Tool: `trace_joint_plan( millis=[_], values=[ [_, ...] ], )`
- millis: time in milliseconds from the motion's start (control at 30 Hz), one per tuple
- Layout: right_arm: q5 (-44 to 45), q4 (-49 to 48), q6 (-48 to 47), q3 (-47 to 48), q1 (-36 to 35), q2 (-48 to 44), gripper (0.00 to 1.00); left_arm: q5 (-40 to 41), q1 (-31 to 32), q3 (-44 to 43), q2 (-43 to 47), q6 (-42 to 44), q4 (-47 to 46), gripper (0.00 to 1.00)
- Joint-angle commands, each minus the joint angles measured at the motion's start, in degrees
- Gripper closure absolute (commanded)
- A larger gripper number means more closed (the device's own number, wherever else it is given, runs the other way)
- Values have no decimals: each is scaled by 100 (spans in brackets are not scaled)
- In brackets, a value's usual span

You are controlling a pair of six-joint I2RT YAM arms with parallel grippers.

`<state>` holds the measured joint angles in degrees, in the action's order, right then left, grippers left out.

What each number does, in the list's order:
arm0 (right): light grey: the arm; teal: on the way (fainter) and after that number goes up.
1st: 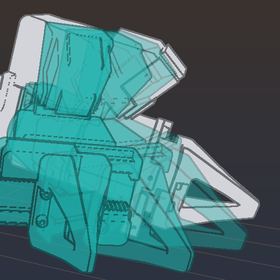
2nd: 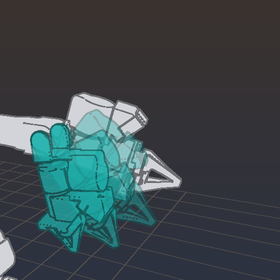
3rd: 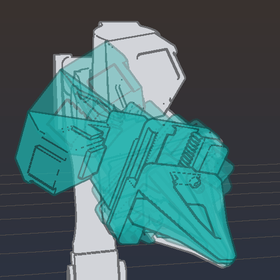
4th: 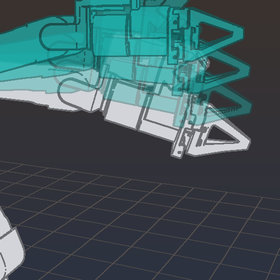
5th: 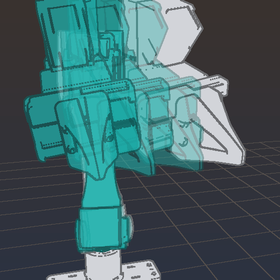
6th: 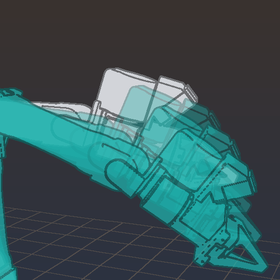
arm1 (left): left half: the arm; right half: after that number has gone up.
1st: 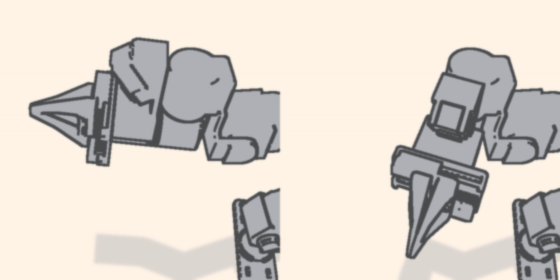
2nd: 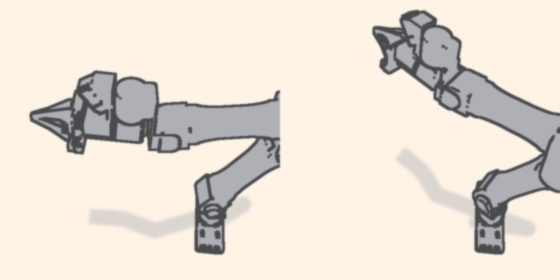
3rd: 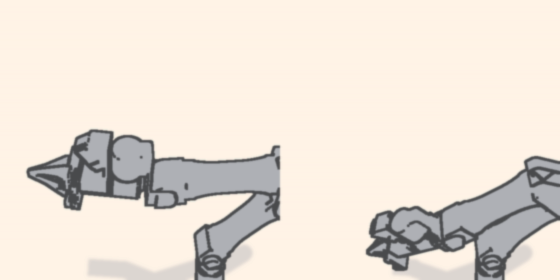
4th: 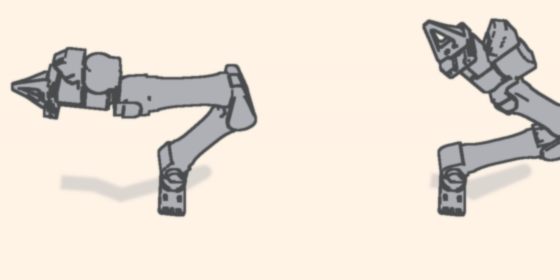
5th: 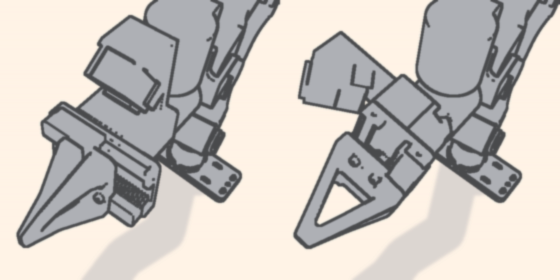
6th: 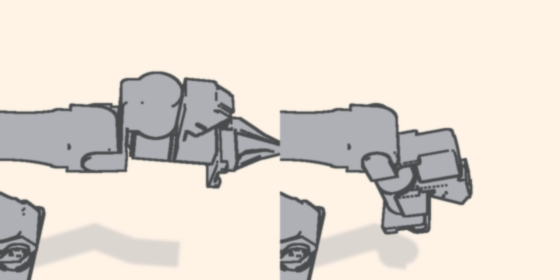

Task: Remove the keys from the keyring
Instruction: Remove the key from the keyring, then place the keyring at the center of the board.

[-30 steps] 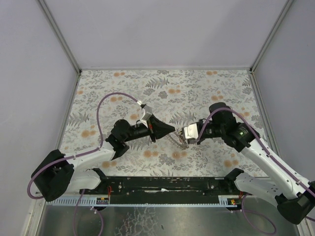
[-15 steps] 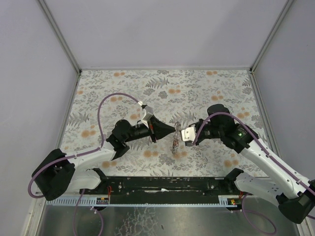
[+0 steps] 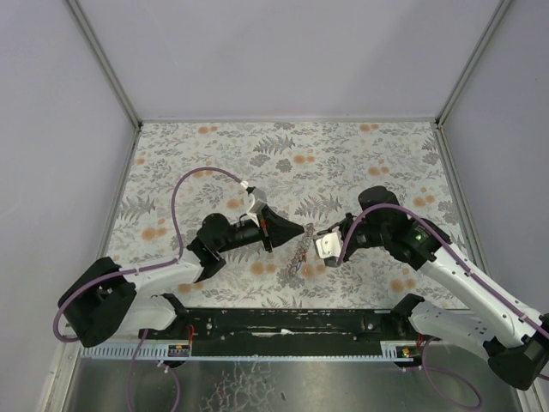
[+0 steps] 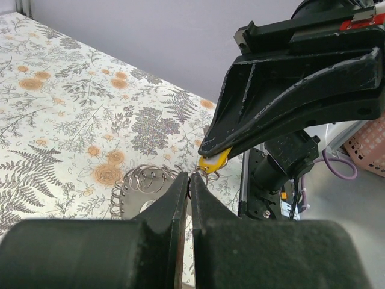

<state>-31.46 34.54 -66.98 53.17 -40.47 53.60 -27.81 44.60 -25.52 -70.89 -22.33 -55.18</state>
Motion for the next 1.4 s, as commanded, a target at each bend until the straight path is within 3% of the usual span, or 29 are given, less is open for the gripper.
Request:
trace_joint_plan(
  millis=[0,233,333,700,933,1267,1333,1367],
  values=[
    [-104,469,-165,-11,-110,-27,100,545,-73,29,-41,-106,-1010,100],
    [333,-453,531,-147,-221,68,100,826,-50,203,-170,-493,-1500,100],
    [75,34,461,-199,-488,185,100,1004,-39,320,-245,-569,-1748,100],
    [1130,-694,-220,-475,-560,538,100,1411,-272,250,-765,-457,-2181,100],
    [742,66,-526,-396,-561,864,100,1402,-453,149,-1103,-583,-2472,100],
    [940,-839,-125,-32,-177,1096,100,1390,-487,208,-1568,-862,-3142,100],
    [416,685,-785,169,-397,1289,100,1430,-498,212,-1649,-915,-3272,100],
    [641,1017,-840,-6,-858,1255,100,1451,-515,213,-1696,-966,-3341,100]
  ],
)
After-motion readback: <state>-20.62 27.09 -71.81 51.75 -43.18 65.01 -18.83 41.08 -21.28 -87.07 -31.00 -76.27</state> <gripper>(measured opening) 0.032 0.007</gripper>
